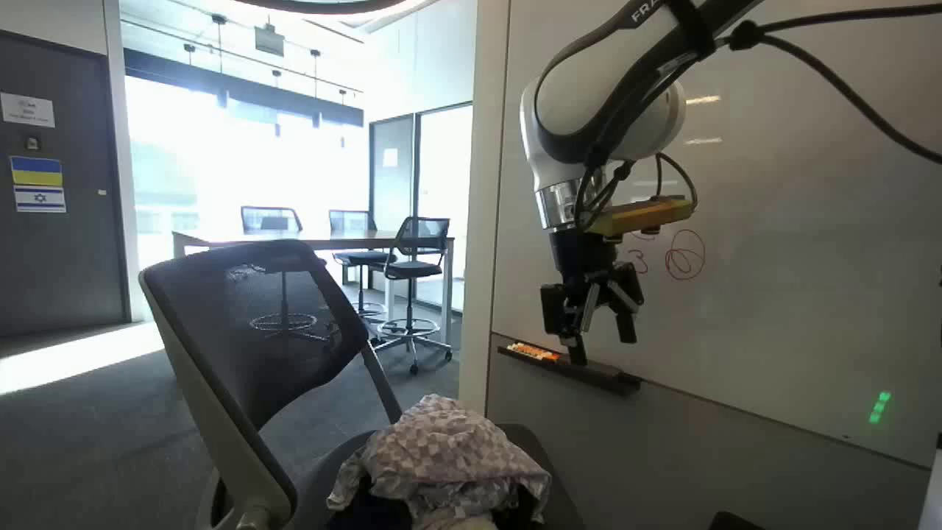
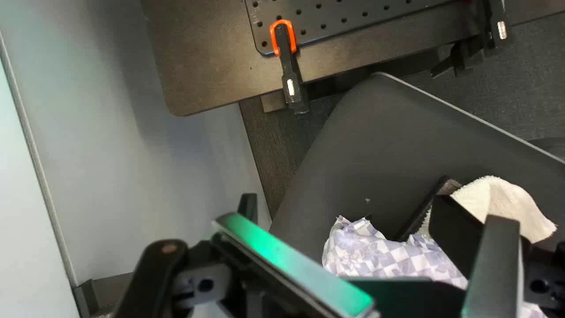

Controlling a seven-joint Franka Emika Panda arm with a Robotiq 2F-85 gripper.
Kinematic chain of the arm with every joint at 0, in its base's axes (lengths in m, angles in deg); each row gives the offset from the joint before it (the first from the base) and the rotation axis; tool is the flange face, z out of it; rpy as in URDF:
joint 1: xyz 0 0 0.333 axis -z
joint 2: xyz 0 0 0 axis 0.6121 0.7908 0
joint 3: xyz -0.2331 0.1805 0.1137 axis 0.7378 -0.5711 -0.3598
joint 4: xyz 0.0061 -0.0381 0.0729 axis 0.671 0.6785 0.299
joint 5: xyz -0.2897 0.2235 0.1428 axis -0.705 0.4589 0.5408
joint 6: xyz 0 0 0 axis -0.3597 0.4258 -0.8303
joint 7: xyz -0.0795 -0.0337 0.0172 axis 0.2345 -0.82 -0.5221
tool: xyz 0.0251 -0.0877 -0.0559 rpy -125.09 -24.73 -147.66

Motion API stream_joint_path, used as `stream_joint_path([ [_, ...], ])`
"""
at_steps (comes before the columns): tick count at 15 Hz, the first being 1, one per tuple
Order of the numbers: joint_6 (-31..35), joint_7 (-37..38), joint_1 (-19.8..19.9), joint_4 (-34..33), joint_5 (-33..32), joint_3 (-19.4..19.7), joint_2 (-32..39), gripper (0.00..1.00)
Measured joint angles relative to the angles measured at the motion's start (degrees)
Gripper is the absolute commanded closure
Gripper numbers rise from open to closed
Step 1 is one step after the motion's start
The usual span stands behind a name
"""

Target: Pick the marker eraser and erase the words on the whiteboard

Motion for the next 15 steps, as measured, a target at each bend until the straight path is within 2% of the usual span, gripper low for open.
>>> stream_joint_path([
  [15, 0.6, 0.3, 0.0, 0.3, -0.1, 0.2, 0.1, 0.0],
])
